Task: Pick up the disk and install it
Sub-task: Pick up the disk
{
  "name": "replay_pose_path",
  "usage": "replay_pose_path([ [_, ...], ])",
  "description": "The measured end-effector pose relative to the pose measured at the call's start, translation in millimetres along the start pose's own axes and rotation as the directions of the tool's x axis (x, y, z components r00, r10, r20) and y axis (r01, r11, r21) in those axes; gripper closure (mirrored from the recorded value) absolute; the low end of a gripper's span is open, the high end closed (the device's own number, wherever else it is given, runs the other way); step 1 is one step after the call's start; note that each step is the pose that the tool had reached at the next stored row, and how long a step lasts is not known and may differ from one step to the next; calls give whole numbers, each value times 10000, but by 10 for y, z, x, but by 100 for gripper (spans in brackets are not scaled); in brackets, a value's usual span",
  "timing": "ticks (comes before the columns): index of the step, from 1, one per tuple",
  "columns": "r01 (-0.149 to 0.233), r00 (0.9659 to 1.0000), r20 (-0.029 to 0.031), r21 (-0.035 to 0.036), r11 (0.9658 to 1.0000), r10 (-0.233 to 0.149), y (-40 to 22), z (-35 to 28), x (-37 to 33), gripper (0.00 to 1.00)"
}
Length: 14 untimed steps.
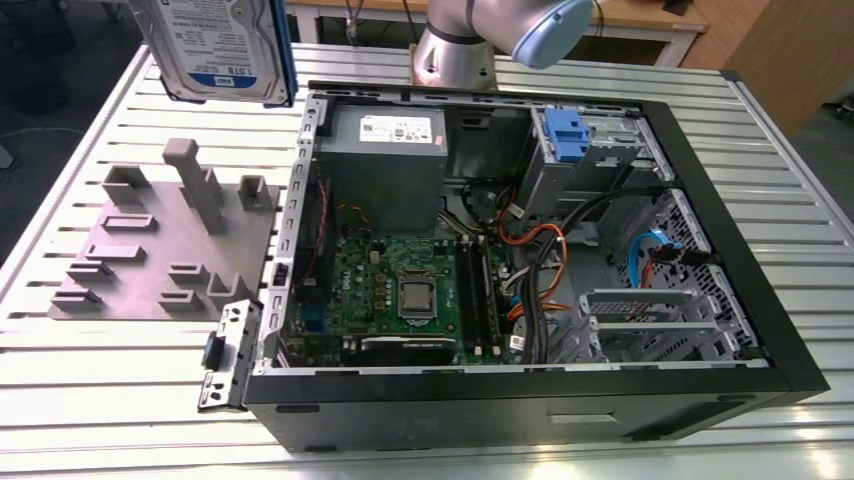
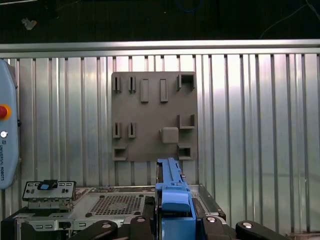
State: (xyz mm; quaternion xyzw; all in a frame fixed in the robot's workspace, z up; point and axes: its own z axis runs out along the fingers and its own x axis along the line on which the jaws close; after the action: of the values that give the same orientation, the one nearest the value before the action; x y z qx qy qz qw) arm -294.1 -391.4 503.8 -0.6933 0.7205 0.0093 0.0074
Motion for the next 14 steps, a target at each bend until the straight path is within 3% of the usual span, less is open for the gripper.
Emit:
replay_pose_path([
  [14,2,10000,-1,-1,10000,-2,-60,-1,-3,63],
])
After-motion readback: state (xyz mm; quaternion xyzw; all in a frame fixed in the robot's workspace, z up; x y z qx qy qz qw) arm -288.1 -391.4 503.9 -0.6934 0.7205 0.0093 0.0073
